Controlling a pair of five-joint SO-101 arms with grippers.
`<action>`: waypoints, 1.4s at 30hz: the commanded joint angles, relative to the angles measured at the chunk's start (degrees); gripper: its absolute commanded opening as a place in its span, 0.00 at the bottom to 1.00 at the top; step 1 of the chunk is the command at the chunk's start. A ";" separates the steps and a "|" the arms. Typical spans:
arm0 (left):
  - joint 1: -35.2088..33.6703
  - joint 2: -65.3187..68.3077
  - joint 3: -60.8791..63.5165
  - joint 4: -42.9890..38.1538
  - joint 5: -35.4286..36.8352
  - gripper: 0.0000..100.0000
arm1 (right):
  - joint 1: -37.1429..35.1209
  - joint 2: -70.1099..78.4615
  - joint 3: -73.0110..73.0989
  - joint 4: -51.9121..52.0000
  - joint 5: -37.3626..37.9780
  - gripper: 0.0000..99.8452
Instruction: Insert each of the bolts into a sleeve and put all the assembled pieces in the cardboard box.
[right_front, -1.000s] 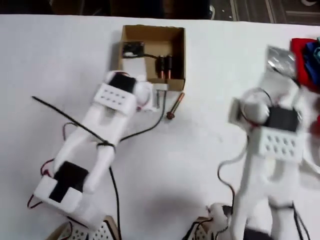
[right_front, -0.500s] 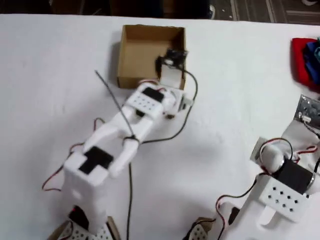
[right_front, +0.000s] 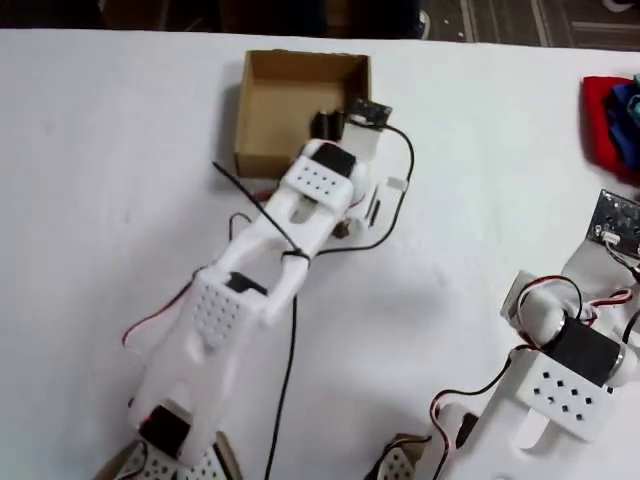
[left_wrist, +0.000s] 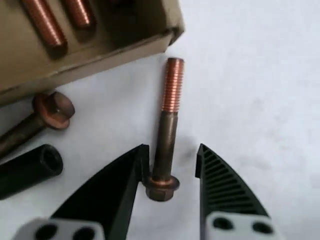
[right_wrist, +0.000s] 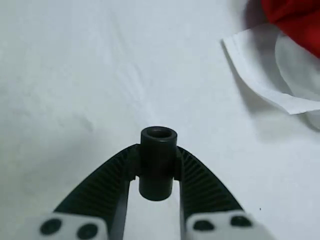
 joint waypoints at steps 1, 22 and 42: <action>0.88 2.99 -10.59 8.09 -0.44 0.15 | 0.75 -1.36 -0.62 -1.01 0.44 0.02; -3.43 10.99 -38.73 23.12 -40.53 0.02 | 0.75 -1.54 -0.70 -2.68 0.09 0.02; -16.79 -34.29 40.92 17.93 -90.90 0.02 | -3.82 -1.36 -0.26 -5.23 -0.09 0.02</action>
